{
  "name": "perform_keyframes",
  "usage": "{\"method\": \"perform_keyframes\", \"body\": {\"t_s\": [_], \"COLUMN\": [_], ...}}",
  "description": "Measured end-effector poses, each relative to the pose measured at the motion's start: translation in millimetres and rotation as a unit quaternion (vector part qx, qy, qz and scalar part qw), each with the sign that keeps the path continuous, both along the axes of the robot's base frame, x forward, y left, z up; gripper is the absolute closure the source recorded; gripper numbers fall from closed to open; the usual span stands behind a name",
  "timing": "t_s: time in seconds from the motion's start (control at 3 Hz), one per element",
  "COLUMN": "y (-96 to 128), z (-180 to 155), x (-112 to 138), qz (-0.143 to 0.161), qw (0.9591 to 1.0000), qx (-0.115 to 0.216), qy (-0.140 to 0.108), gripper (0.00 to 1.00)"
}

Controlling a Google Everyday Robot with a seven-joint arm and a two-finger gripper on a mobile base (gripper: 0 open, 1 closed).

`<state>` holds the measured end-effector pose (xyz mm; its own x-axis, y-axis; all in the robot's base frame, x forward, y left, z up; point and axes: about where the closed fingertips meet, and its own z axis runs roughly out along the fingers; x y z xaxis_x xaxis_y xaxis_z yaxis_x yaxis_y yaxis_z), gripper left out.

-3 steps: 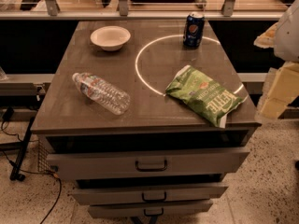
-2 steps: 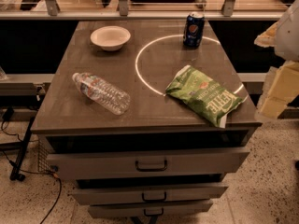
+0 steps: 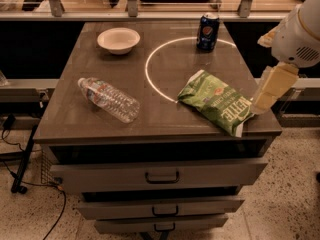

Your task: Place green jalapeno chip bag into paper bowl

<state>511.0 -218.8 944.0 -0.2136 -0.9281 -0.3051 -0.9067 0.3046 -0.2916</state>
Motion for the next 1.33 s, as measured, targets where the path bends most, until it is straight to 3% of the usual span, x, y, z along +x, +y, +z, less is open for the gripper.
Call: {"method": "perform_keyframes", "body": {"t_s": [0.33,1.0,1.33], "y": [11.1,28.7,40.7], "z": [-47.9,-107.8,-106.4], "x": [36.2,63.8,66.8], "qz": [0.001,-0.018,-0.026], "qw": [0.9994,0.9953,0.9938], "qx": [0.019,0.032,0.043], "qy": [0.031,0.09,0.099], "gripper": [0.0,0.04,0.34]}}
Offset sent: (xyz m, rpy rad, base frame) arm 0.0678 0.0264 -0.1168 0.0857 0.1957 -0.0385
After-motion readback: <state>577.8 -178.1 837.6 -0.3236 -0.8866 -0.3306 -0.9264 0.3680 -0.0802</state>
